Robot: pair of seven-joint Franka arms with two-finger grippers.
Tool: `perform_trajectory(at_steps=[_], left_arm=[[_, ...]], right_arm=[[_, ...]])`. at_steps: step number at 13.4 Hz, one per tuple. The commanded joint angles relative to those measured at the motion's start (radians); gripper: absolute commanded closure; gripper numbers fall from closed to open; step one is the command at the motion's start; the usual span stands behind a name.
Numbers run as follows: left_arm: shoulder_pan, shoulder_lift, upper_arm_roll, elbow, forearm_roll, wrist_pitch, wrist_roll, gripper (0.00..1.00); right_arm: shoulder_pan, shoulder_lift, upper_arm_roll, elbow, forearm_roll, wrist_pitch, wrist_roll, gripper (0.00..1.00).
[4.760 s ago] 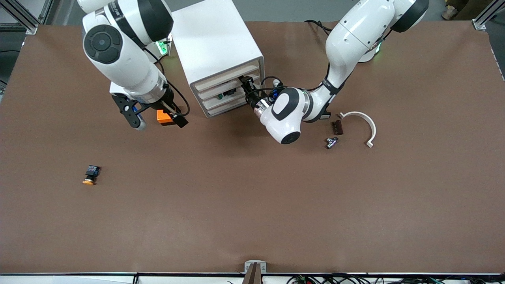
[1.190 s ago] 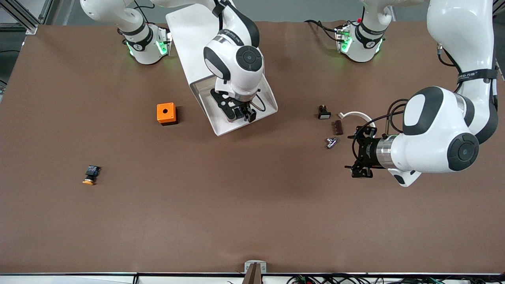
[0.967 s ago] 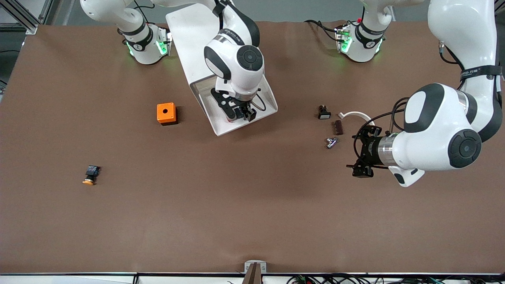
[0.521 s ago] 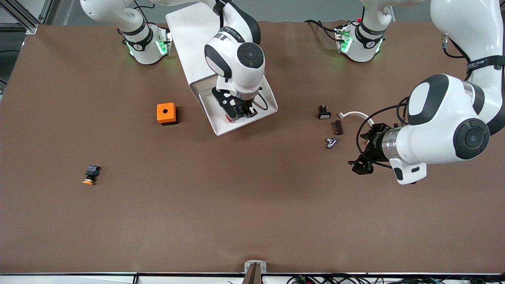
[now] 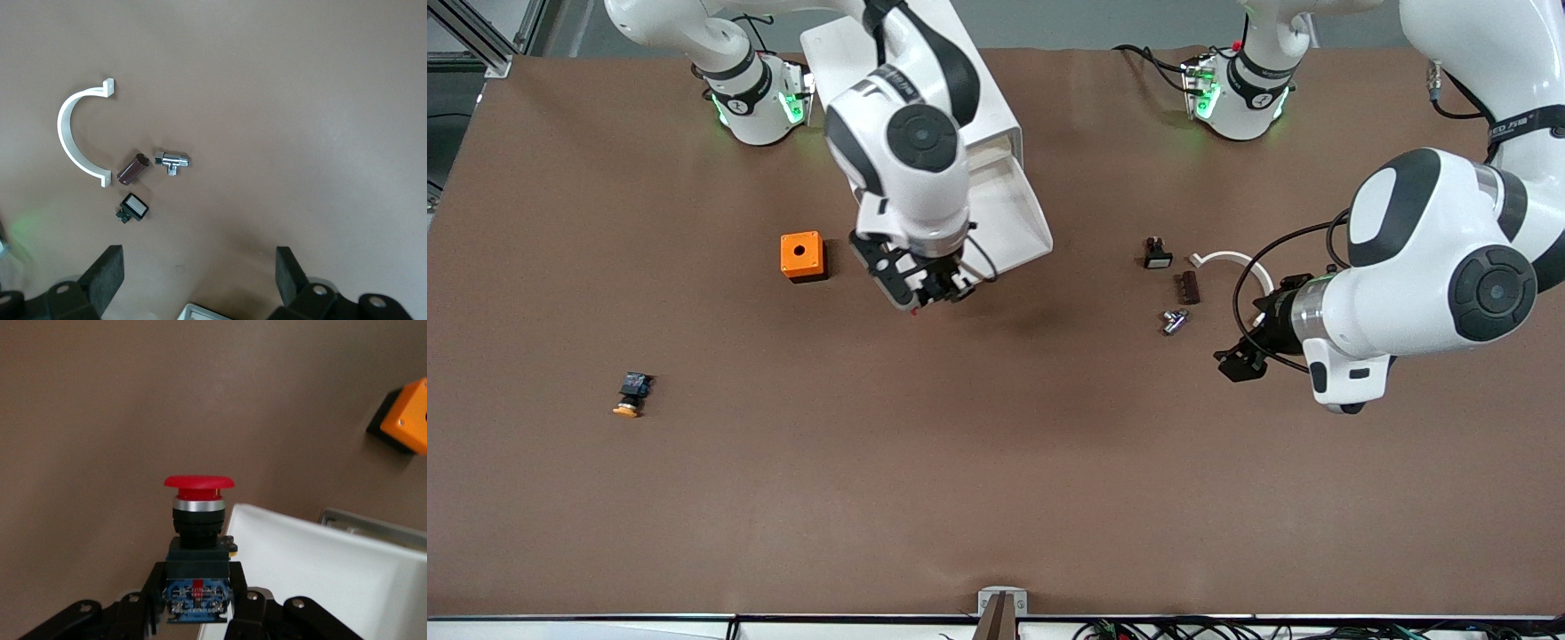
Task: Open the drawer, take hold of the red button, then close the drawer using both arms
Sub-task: 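Lift the red button out with the right gripper while the left gripper returns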
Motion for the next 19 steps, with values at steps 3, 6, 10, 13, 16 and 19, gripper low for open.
perform_trajectory(at_steps=[3,6,10,13,16,19], left_arm=[[-0.077,0.000,-0.008,-0.063,0.053,0.110,0.076,0.00],[-0.145,0.019,-0.008,-0.119,0.089,0.219,0.076,0.00],[-0.223,0.017,-0.008,-0.230,0.110,0.366,0.076,0.00],[-0.274,0.031,-0.008,-0.300,0.126,0.481,0.076,0.00],[-0.327,0.054,-0.008,-0.356,0.126,0.594,0.053,0.00],[-0.390,0.077,-0.008,-0.374,0.126,0.608,0.018,0.00]], right_arm=[[-0.111,-0.041,0.012,-0.006,-0.021,-0.035,-0.354,1.00],[-0.166,-0.084,0.014,-0.065,-0.030,-0.011,-0.531,1.00],[-0.255,-0.167,0.015,-0.234,-0.028,0.090,-0.749,1.00],[-0.343,-0.185,0.018,-0.317,-0.012,0.141,-0.904,1.00],[-0.399,-0.182,0.017,-0.389,-0.013,0.237,-0.984,1.00],[-0.490,-0.167,0.017,-0.461,-0.012,0.375,-1.109,1.00]])
